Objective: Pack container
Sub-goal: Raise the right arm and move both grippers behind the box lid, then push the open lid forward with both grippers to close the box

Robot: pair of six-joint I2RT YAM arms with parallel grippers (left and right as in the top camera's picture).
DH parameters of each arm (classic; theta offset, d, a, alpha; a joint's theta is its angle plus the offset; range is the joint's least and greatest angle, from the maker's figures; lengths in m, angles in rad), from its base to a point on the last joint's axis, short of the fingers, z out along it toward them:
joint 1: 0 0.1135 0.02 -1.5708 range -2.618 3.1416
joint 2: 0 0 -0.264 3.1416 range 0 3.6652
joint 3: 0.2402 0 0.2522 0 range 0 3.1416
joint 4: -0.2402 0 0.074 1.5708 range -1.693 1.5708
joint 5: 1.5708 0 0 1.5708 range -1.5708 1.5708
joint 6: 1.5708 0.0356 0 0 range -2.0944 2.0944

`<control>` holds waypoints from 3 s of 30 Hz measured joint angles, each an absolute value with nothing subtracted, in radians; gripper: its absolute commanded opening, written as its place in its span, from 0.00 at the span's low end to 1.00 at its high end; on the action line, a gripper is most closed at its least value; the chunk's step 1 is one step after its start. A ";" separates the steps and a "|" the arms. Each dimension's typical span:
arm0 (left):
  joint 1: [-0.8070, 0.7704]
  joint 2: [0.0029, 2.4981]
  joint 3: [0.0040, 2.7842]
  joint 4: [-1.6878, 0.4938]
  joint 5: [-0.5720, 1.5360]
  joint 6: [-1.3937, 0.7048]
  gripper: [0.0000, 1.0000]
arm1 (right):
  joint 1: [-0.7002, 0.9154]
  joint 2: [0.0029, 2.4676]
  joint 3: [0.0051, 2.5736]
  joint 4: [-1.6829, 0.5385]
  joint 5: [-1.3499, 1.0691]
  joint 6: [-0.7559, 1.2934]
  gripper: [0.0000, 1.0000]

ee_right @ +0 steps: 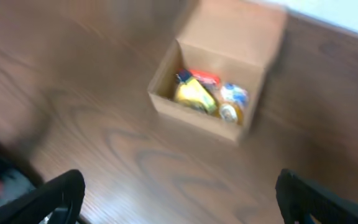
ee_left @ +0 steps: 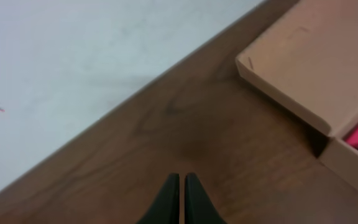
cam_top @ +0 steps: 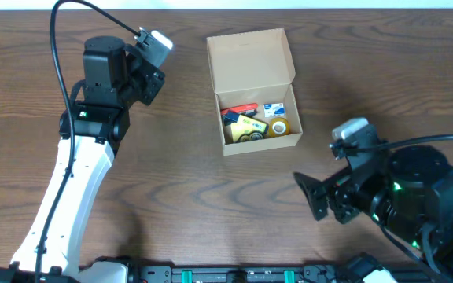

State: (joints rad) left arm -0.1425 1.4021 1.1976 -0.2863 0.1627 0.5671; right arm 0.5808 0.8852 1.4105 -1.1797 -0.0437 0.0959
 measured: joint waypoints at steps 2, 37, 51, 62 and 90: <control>-0.133 1.402 1.198 -0.311 0.175 0.548 0.06 | 0.581 0.886 1.411 -1.111 -0.061 0.111 0.99; 0.038 1.484 1.198 -0.463 0.282 0.369 0.06 | 0.078 1.868 1.411 -0.849 -0.027 0.354 0.01; 0.038 1.484 1.198 -0.463 0.282 0.344 0.07 | 0.114 1.950 1.411 -0.735 -0.311 0.307 0.01; 0.038 1.484 1.198 -0.472 0.282 0.340 0.07 | 0.207 1.950 1.411 -0.729 -0.323 0.335 0.01; 0.038 1.761 1.203 -0.191 0.460 -0.189 0.05 | -0.065 1.948 1.409 -0.406 -0.386 0.355 0.01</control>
